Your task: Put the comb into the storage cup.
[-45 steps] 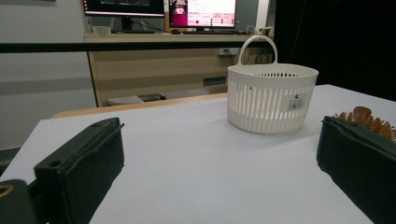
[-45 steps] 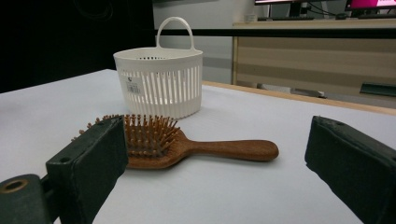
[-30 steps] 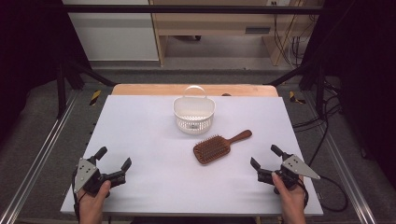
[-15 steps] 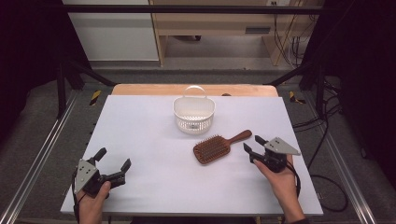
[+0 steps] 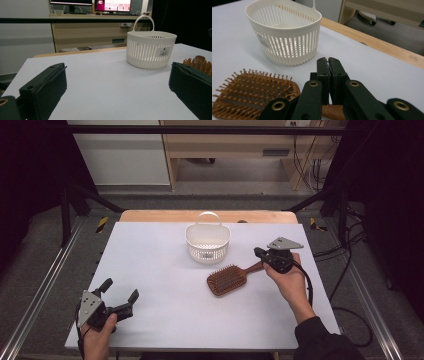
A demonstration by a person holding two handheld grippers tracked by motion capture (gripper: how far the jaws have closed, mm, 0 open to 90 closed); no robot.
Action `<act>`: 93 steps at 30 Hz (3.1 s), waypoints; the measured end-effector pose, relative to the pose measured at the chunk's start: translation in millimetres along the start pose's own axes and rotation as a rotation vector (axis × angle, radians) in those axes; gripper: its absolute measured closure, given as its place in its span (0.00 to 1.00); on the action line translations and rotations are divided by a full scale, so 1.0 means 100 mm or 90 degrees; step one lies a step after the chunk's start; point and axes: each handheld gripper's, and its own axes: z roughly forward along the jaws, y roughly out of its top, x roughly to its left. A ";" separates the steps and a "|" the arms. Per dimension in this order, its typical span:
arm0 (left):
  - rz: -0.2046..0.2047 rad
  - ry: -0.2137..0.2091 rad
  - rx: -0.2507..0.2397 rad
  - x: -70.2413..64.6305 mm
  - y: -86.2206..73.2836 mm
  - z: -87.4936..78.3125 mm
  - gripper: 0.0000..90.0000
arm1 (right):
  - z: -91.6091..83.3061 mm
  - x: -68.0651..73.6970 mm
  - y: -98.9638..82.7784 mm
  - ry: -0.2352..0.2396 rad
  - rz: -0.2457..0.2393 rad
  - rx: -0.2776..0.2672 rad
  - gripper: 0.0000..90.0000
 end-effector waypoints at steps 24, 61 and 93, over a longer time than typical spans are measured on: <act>0.001 -0.006 0.004 -0.01 -0.01 0.01 0.02 | 0.82 0.16 -0.34 0.044 -0.050 0.181 1.00; 0.009 -0.008 0.005 -0.03 0.00 0.01 0.02 | 0.34 0.71 -0.47 0.134 -0.139 0.204 1.00; 0.013 -0.005 0.010 -0.03 0.00 0.02 0.02 | -0.02 0.88 -0.37 0.134 -0.032 0.237 0.39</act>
